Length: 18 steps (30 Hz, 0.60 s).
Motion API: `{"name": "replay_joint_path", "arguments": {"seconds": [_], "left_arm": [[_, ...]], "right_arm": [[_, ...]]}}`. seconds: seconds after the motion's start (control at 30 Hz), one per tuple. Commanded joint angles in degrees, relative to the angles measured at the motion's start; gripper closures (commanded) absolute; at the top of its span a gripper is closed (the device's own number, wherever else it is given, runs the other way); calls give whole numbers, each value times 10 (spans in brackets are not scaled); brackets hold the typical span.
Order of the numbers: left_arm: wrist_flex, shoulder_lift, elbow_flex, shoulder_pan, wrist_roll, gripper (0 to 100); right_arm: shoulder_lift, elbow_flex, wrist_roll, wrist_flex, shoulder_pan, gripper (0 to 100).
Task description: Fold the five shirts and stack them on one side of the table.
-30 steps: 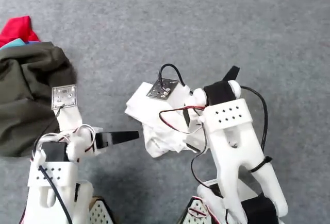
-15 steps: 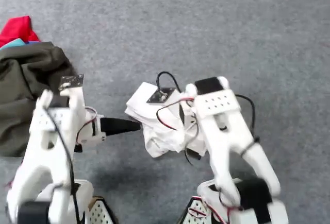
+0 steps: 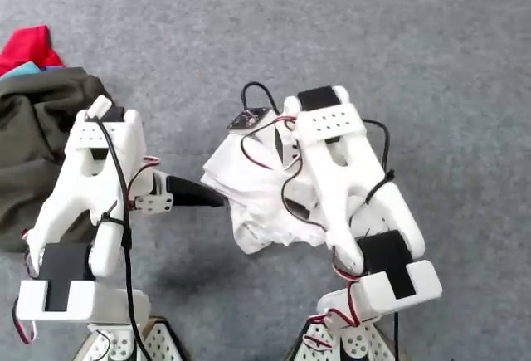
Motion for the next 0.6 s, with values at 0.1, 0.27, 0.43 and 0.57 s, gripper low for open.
{"name": "replay_joint_path", "arguments": {"seconds": [0.1, 0.27, 0.43, 0.57], "left_arm": [[7, 3, -52, -15, 4, 323], [7, 6, -87, -61, -2, 323], [11, -1, -79, -61, -156, 332], [11, -17, -54, -65, -203, 457]], "right_arm": [[0, -13, -6, -53, -3, 867], [31, 17, -64, -144, -6, 743], [64, 19, -42, -143, -4, 688], [78, 14, -30, -147, 12, 881]]}}
